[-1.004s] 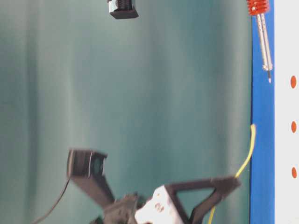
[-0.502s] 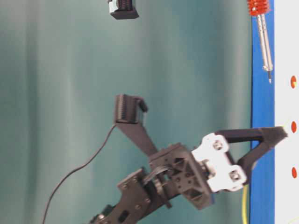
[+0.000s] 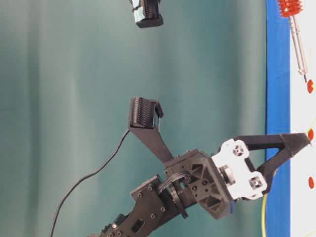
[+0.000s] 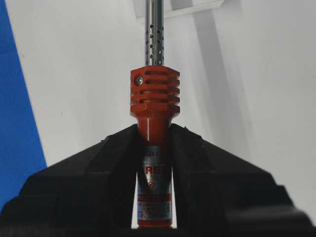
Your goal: Touch the tip of the soldering iron to the tip of the solder at the mark.
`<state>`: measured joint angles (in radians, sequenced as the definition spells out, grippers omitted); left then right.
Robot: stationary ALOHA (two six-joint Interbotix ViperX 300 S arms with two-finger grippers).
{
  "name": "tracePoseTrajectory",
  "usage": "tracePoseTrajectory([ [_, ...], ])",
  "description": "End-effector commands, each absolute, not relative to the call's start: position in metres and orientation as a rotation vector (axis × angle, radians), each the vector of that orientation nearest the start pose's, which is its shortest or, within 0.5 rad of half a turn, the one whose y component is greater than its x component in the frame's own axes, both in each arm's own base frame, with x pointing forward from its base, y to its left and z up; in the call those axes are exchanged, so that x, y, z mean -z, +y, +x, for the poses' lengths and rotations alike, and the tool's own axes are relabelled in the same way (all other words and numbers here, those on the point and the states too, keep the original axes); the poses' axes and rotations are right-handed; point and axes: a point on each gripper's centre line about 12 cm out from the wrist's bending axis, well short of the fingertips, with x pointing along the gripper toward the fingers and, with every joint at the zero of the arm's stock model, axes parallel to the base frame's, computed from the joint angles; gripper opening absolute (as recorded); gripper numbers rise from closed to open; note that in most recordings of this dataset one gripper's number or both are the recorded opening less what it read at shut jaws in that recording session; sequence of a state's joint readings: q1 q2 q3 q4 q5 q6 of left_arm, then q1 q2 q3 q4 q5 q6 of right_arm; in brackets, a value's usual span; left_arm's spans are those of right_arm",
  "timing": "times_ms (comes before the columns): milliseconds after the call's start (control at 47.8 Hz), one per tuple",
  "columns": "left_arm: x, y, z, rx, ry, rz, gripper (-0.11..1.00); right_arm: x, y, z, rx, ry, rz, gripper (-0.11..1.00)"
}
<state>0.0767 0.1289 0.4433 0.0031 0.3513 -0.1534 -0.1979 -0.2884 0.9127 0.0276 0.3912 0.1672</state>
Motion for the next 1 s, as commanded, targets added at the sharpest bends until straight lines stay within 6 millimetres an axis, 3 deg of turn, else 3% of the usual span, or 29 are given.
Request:
tracePoseTrajectory([
  [0,-0.1742,0.0368,0.4249,-0.147,0.873,-0.175,0.03,-0.1659,-0.0555,0.2805,0.268,0.952,0.279,0.06],
  [983,-0.1739,0.0418,0.4228,-0.158,0.880,-0.179,0.03,-0.1585,-0.0597,0.2811,0.282,0.976,0.288,0.06],
])
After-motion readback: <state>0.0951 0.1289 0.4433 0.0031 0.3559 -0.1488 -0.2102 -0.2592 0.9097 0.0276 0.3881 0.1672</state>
